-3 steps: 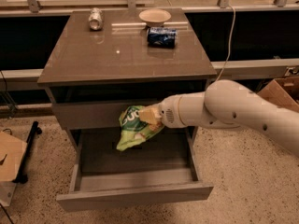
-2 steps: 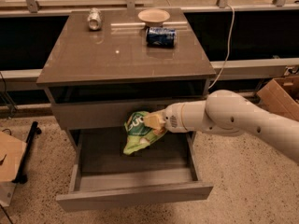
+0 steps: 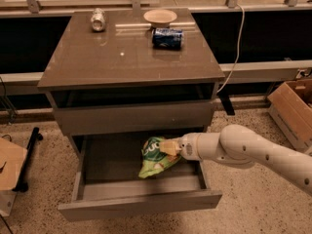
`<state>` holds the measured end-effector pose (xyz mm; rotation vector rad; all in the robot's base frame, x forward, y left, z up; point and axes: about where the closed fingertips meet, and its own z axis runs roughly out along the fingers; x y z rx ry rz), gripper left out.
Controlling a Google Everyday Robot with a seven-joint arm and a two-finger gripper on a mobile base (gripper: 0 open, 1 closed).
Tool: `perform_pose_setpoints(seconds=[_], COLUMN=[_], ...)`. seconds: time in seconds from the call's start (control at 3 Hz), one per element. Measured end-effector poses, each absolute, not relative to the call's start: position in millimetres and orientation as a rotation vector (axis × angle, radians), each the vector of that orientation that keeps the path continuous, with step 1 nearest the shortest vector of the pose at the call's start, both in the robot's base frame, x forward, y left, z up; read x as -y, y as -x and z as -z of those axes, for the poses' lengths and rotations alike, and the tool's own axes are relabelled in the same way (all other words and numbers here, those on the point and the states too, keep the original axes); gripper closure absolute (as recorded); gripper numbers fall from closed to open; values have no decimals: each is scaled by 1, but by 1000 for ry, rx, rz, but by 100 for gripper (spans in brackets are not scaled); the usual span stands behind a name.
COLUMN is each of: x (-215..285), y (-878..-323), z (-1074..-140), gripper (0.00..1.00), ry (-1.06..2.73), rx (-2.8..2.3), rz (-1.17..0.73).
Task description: Place green rice chip bag into middle drawer
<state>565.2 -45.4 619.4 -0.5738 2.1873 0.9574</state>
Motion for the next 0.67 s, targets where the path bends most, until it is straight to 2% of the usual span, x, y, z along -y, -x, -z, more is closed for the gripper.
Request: perform_pose_setpoints(seconds=[0.67], x=[46], y=[-569], z=[-612], gripper=[100], ry=[575], rx=[-2224], rz=[-927])
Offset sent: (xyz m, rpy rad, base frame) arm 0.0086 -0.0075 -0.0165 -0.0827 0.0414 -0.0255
